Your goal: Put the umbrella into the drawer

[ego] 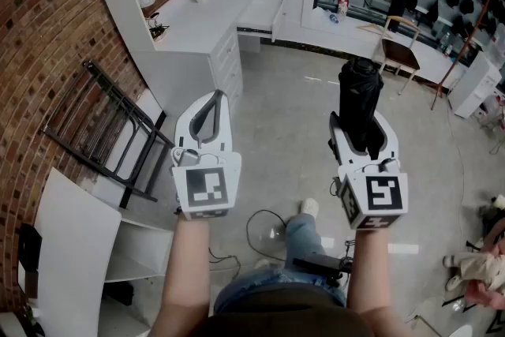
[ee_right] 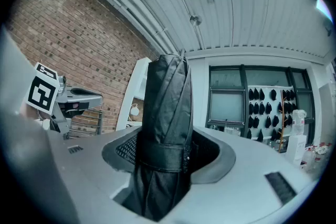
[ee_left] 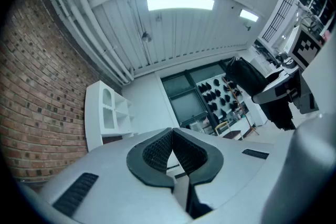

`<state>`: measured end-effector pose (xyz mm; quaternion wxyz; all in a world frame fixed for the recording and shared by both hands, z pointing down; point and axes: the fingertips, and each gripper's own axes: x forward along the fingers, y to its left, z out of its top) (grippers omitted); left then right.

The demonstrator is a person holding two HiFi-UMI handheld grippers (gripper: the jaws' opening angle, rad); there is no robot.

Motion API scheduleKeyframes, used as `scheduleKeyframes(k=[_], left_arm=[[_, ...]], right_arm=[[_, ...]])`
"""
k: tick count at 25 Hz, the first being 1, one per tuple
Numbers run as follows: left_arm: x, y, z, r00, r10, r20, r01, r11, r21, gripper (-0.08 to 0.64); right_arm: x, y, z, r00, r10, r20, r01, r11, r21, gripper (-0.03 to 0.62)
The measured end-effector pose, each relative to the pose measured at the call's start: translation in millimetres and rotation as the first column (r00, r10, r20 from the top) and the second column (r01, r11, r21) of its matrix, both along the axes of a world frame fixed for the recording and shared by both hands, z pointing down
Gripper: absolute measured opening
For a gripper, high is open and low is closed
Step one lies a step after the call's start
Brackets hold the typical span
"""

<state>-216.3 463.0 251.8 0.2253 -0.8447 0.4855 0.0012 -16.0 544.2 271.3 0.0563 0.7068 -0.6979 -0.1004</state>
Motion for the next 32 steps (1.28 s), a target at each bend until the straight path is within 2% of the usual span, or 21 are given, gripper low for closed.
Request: scheduleKeyframes(k=[6,8,11,18,22,32], left_arm=[[14.2,-31.1,2.0,0.999,-0.030,-0.012,0.030,1.000,0.005,0.003],[19.1,-52.9,4.8,0.999,-0.049,0.012,0.049,0.999,-0.005,0.003],[36.7,-93.5,9.5,0.996,-0.076,0.056,0.077,0.997,-0.021,0.003],[111.9,-211.8,1.9,0.992,-0.124,0.014,0.125,0.992,-0.035,0.003],[145.8,-260.8,-7.9,0.988,-0.156,0.007,0.156,0.987,-0.030,0.003],[180.5,-397.5,-2.9,0.984,-0.179,0.009,0.179,0.982,-0.056,0.003]], right_arm=[[16.4,-35.9,3.3,1.000,-0.025,-0.017,0.025,1.000,-0.009,0.242],[22.4,-58.6,4.4,0.999,-0.028,-0.026,0.027,0.999,-0.017,0.242],[39.6,-98.7,7.5,0.998,-0.042,-0.041,0.041,0.999,-0.024,0.242],[112.6,-224.9,2.9,0.992,-0.128,-0.022,0.127,0.991,-0.031,0.242],[149.8,-283.3,-8.6,0.988,-0.156,-0.019,0.155,0.988,-0.026,0.242],[200.1,-411.5,7.6,0.989,-0.144,0.019,0.145,0.987,-0.072,0.244]])
